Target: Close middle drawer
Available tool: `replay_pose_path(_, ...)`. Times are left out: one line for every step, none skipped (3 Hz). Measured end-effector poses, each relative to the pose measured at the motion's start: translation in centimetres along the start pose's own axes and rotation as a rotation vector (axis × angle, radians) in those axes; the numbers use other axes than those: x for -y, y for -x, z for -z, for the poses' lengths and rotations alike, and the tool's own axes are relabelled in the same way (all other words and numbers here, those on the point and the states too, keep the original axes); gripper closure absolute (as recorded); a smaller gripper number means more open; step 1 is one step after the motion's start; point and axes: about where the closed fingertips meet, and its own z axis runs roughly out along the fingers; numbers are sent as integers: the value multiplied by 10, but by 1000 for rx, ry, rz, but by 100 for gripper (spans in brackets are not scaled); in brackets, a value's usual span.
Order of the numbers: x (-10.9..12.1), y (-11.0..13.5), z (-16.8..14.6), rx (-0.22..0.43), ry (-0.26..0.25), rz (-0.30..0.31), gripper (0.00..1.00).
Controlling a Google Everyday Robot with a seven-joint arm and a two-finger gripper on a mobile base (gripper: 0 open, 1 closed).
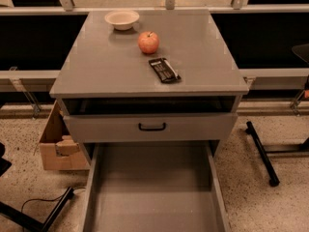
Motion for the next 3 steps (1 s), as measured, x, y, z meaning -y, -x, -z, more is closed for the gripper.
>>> replay_pose_path(16,9,-6,36,6,2,100)
replay_pose_path(27,15,-4,45,2,9,100)
replay_pose_path(72,38,19,61,-48,33,100)
